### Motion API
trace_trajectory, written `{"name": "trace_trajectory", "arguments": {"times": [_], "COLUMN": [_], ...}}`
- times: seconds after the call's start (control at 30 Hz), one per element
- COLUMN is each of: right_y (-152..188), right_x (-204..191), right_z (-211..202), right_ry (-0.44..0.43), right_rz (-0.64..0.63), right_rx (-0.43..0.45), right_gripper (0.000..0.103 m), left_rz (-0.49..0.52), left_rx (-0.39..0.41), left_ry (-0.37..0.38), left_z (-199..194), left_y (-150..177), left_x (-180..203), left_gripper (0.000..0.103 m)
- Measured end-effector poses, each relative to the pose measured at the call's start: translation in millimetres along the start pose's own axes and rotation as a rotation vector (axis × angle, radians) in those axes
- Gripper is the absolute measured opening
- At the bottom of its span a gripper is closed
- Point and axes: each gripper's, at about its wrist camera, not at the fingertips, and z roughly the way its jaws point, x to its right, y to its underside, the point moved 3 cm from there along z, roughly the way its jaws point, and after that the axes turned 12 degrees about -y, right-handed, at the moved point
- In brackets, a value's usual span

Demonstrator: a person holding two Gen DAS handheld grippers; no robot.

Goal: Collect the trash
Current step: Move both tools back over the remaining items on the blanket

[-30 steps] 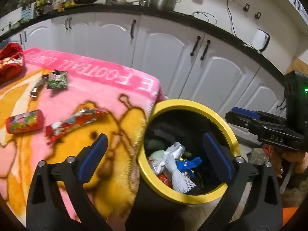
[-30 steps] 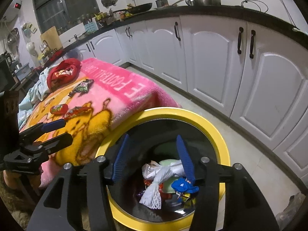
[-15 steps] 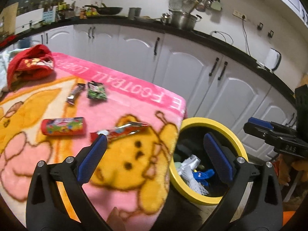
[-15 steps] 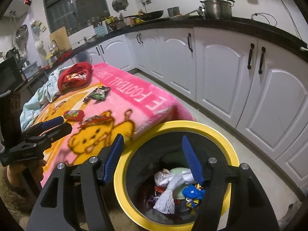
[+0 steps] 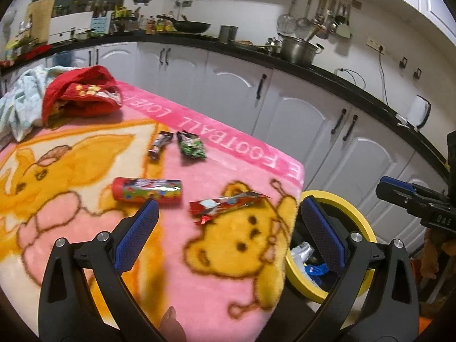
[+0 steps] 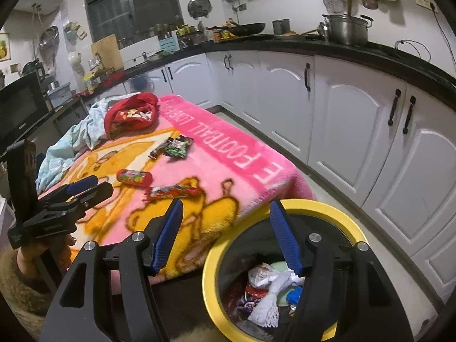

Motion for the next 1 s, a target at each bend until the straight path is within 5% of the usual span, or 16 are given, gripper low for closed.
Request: {"name": "trace_trajectory", "arguments": {"times": [0.7, 1.0], "right_y": [-48, -66], "right_x": [-46, -51], "right_z": [56, 96], "right_ry": [-0.058, -0.078], "right_rz": [-0.105, -0.11], "right_rx": [-0.028, -0.056], "right_gripper": [0.061, 0.061], "left_rz": [-0.18, -0.273], "left_rx": [-0.038, -0.101], "left_ry": [-0.08, -0.048], "left_z": [11, 27], "left_y": [2, 9], "left_x": [-80, -99], "left_gripper": [0.092, 0.088]}}
